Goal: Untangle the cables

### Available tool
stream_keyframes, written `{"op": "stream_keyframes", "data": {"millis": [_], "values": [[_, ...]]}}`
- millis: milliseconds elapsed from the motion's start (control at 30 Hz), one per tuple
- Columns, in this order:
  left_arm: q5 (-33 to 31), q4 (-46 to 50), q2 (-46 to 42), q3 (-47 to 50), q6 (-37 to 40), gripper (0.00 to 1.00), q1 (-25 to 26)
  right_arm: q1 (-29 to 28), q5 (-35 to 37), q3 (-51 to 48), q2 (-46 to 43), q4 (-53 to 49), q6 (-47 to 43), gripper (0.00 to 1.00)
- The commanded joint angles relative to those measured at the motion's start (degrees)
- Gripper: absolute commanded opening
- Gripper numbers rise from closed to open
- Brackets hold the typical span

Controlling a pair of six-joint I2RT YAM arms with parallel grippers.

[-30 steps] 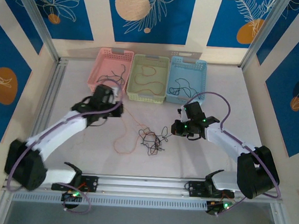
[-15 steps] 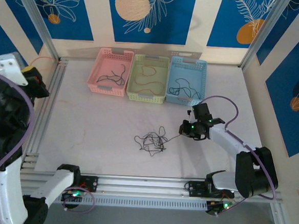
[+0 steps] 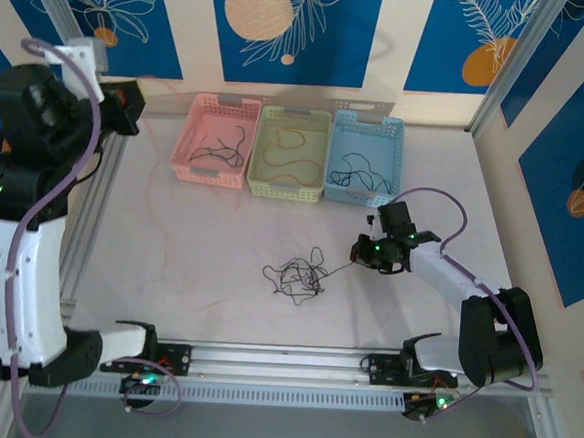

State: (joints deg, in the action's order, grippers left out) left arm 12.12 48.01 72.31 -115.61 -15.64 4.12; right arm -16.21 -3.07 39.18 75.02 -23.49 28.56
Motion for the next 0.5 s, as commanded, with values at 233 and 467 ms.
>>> {"op": "stream_keyframes", "data": {"millis": [233,467], "values": [[12.27,-26.16,12.75,-4.62,-15.81,0.0,0.05,0.13,-0.58,-0.93,-0.05,0.22,0.01,0.0],[15.1,-36.9,24.52,-10.02,-18.41,0.0,3.31,0.34,-0.68,-0.77,0.29,0.19,0.1,0.0]]}}
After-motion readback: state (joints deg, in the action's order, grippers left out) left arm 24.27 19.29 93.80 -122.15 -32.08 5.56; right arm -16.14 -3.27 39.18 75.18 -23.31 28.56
